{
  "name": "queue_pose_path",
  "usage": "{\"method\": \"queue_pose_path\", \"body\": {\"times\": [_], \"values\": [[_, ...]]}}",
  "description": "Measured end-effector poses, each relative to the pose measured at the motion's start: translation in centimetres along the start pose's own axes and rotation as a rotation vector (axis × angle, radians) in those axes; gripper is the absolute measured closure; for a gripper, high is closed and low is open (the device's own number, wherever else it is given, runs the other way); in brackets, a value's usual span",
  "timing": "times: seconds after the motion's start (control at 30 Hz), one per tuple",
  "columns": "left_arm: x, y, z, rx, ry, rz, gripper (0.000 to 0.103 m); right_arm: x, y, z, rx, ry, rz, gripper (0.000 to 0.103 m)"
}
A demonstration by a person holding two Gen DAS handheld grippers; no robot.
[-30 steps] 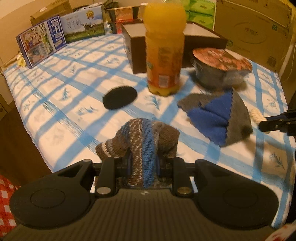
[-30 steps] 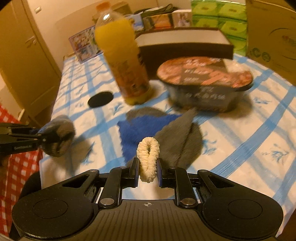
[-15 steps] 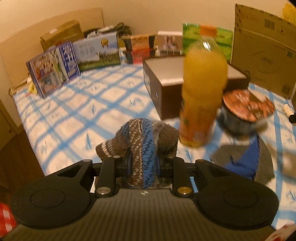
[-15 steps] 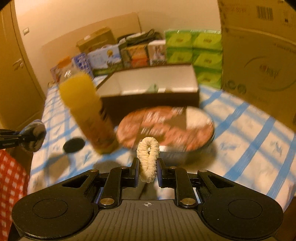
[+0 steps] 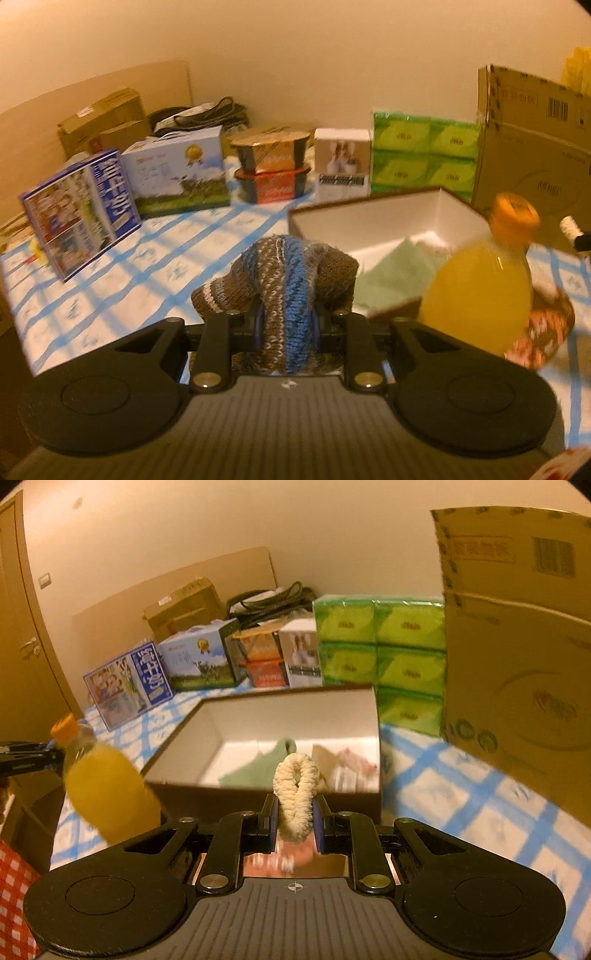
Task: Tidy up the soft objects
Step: 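Carry the sock and scrunchie over the brown box with both tools, then lower both items into the box and open both tools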
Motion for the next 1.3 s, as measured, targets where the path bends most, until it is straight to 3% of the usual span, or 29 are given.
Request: {"method": "queue_pose_path", "body": {"times": [0.27,0.6,0.77,1.13,1.3], "values": [[5.3,-6.1,1.3,-0.105,-0.015,0.017,0.082,3.4,-5.6,0.7,0.014,0.016,-0.015,0.084],[8.5,-11.9,5.0,-0.238,-0.047,-0.024,0.081,4.7,-10.9,1.3,0.019,0.017,-0.06,0.084],[8.0,-14.8,6.9,-0.283,-0.056,-0.093,0.081,4.7,-12.6,1.3,0.011,0.034,-0.075,0.084],[5.2,-19.4,8.2,-0.262,-0.101,-0.196,0.079,4.0,-14.8,3.0,-0.013,0.027,-0.112,0.084],[4.6,-20.4,7.8,-0.257,-0.102,-0.229,0.07,3.8,-15.8,3.7,-0.025,0.032,-0.135,0.083]]}}
Point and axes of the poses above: each gripper's, at about its wrist camera, not at the fingertips, and y roughly against the way its jaws point, z to its right, x to its top, the point moved 8 cm from there along -y, roughly the way its jaws point, and after that the axes turned 1 degree about x, right-handed, at the moved point
